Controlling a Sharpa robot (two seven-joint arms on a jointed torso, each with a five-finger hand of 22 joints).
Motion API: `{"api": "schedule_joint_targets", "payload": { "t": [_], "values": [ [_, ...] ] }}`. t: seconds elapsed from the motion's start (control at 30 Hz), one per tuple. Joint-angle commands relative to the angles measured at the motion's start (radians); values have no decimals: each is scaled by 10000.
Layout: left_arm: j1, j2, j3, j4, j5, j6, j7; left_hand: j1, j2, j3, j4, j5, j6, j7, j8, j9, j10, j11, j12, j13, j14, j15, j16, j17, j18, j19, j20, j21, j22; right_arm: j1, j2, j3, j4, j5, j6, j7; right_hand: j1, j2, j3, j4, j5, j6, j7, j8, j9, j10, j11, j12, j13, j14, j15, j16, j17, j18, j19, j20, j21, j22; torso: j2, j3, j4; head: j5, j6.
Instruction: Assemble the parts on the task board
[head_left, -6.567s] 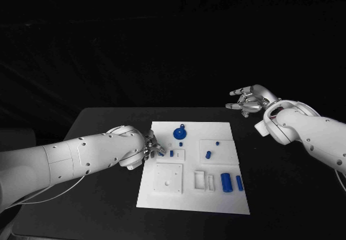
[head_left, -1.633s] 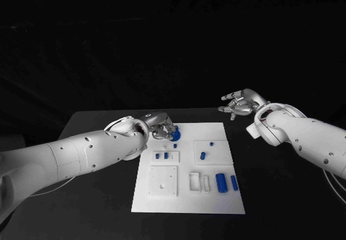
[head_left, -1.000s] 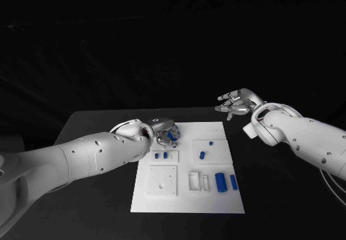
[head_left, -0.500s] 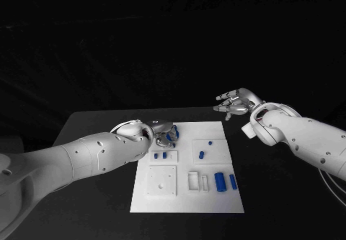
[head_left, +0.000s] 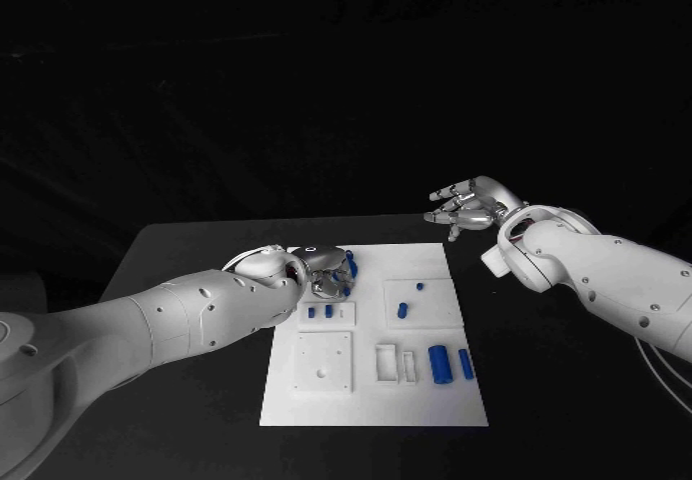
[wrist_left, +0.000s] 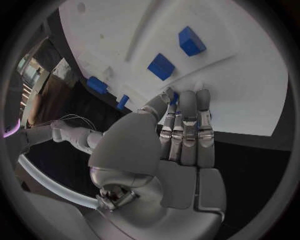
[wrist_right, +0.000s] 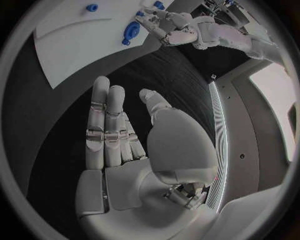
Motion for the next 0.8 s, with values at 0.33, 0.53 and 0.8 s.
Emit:
{"api": "schedule_joint_targets", "payload": {
  "t": [0.33,0.53,0.8],
  "values": [
    [-124,138,-5,-168,-13,29,143,-144,81,262,104,36,333,31,-29,-4,556,-145,-33,0,158,-45,286,50,172,-63,-111,365,215,-1,8,5,39,13,116,114,-82,9,-1,-67,65,73,35,-20,15,-61,7,-48,-15,24,19,-33,8,106,354,69,52,-96,9,-29,13,-47,-23],
    [-136,153,-5,-217,-12,101,109,-103,196,209,198,28,704,39,-27,3,955,-228,-32,3,236,-60,483,114,164,-41,-135,546,213,-1,9,5,41,13,123,110,-82,9,-1,-67,65,73,35,-20,15,-61,7,-48,-15,24,19,-33,8,106,354,69,52,-96,-3,-29,28,-51,-49],
    [-159,195,-4,-278,-12,261,86,-1,329,31,221,24,1017,-10,-33,4,1266,-311,-34,5,289,-81,678,161,165,-84,-153,758,206,-1,17,5,43,13,135,111,-78,13,3,-69,68,91,33,-19,16,-65,7,-48,-15,16,22,-37,6,104,345,72,60,-143,0,-21,8,-39,-68]
  ]
}}
